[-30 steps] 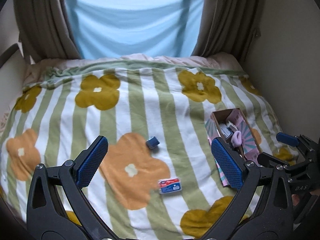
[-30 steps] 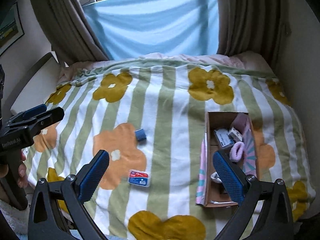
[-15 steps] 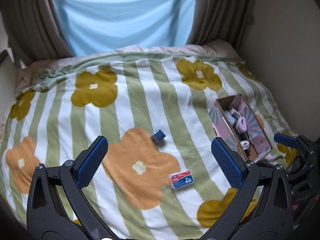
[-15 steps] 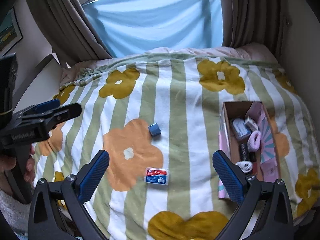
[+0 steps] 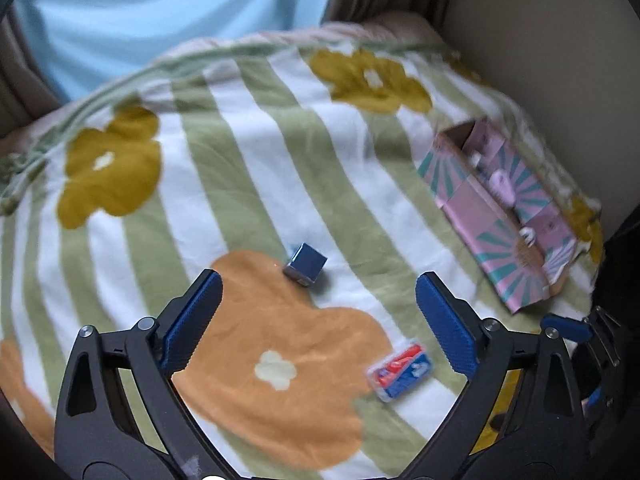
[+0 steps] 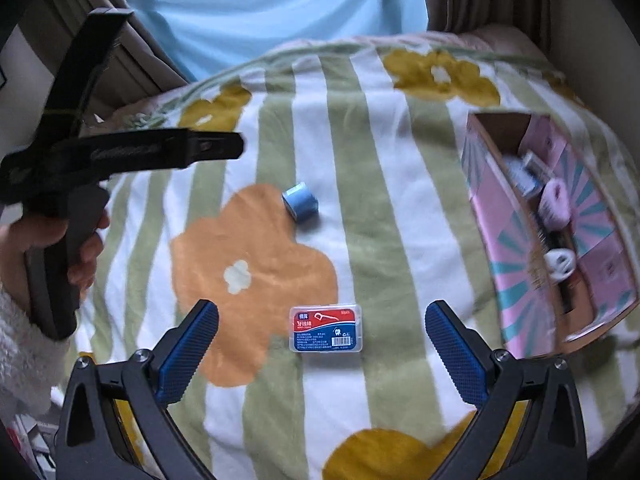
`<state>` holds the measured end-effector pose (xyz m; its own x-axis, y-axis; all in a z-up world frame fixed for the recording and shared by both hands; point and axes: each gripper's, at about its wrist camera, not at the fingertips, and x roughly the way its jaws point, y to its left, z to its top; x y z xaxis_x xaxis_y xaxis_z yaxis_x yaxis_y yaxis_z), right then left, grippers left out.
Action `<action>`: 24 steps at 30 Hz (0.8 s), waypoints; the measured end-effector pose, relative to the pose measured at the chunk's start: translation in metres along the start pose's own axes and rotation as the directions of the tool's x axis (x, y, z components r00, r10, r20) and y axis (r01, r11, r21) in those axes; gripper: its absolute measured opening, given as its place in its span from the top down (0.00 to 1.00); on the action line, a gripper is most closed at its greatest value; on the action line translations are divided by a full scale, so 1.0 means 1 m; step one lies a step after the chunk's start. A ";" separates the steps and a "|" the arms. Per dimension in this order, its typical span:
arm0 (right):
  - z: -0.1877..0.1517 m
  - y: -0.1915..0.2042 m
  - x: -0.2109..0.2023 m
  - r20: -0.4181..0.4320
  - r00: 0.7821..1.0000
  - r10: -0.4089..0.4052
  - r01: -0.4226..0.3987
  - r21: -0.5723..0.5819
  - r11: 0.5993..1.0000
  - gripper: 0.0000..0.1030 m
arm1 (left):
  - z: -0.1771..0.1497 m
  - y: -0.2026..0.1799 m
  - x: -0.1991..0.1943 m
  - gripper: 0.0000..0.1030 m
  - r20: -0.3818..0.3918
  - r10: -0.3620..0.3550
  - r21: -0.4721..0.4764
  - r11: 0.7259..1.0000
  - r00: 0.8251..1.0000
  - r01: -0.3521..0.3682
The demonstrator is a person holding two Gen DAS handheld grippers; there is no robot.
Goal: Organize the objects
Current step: 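Grasp the blue cube with left gripper while right gripper grasps the clear floss box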
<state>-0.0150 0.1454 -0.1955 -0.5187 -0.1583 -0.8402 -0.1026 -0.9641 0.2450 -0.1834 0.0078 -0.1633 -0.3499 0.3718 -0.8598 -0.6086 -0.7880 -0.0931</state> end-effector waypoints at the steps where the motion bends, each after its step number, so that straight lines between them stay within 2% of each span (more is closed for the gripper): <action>1: -0.003 0.001 0.010 -0.007 1.000 0.000 0.000 -0.001 1.000 0.00 | -0.001 0.001 0.015 0.06 -0.011 -0.004 0.014 1.000 1.000 0.004; 6: -0.023 0.004 0.062 -0.049 0.999 -0.013 0.014 0.013 1.000 0.00 | -0.009 0.008 0.082 0.07 -0.059 -0.012 0.045 0.999 0.998 0.015; 9: -0.031 0.006 0.083 -0.057 0.998 -0.037 0.038 0.018 0.999 0.00 | -0.017 0.010 0.119 0.19 -0.089 -0.017 0.061 0.998 0.996 0.022; 13: -0.037 0.005 0.104 -0.069 0.996 -0.061 0.063 0.030 0.998 0.00 | -0.024 0.014 0.150 0.24 -0.103 -0.012 0.075 0.997 0.995 0.020; 17: -0.043 0.001 0.120 -0.082 0.994 -0.071 0.076 0.054 0.996 0.01 | -0.028 0.015 0.170 0.29 -0.104 -0.002 0.089 0.996 0.995 0.012; 21: -0.047 0.000 0.129 -0.100 0.992 -0.072 0.079 0.069 0.995 0.10 | -0.030 0.015 0.181 0.36 -0.106 -0.004 0.108 0.994 0.994 0.015; 24: -0.047 0.000 0.132 -0.098 0.992 -0.082 0.088 0.063 0.994 0.16 | -0.030 0.014 0.184 0.45 -0.102 0.003 0.127 0.992 0.995 0.010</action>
<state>-0.0434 0.1142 -0.3289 -0.4230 -0.0989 -0.9007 -0.2016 -0.9588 0.2000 -0.2349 0.0506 -0.3383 -0.2777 0.3174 -0.9067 -0.6974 -0.7157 -0.0370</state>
